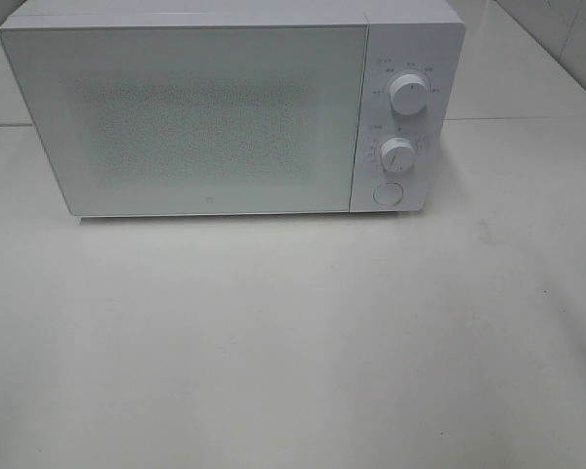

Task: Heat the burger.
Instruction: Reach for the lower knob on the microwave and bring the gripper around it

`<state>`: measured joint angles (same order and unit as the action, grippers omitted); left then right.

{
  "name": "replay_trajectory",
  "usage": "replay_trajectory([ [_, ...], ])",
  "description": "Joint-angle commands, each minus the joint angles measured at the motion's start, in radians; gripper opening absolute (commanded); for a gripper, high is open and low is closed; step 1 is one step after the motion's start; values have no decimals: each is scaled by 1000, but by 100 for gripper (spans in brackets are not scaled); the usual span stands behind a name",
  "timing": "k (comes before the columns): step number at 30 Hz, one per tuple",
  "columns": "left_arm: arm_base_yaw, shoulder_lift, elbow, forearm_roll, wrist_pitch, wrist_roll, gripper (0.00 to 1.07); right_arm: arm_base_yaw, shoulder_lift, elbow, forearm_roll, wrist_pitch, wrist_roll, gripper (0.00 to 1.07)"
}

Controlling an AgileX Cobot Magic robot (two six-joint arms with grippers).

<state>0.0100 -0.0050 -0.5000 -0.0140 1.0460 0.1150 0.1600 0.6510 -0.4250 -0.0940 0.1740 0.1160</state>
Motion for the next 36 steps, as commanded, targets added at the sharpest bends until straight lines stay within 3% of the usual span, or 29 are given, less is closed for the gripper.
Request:
replay_trajectory([
  [1, 3, -27, 4, 1, -9, -8, 84, -4, 67, 2, 1, -95, 44, 74],
  [11, 3, -27, 4, 1, -9, -8, 84, -4, 242, 2, -2, -295, 46, 74],
  [23, 3, -26, 4, 1, -9, -8, 84, -3, 521, 32, 10, -700, 2, 74],
  [31, 3, -26, 4, 1, -9, -8, 84, 19, 687, 99, 245, -955, -197, 74],
  [36, 3, -26, 4, 1, -9, -8, 84, 166, 815, 119, 419, -1135, -292, 74],
])
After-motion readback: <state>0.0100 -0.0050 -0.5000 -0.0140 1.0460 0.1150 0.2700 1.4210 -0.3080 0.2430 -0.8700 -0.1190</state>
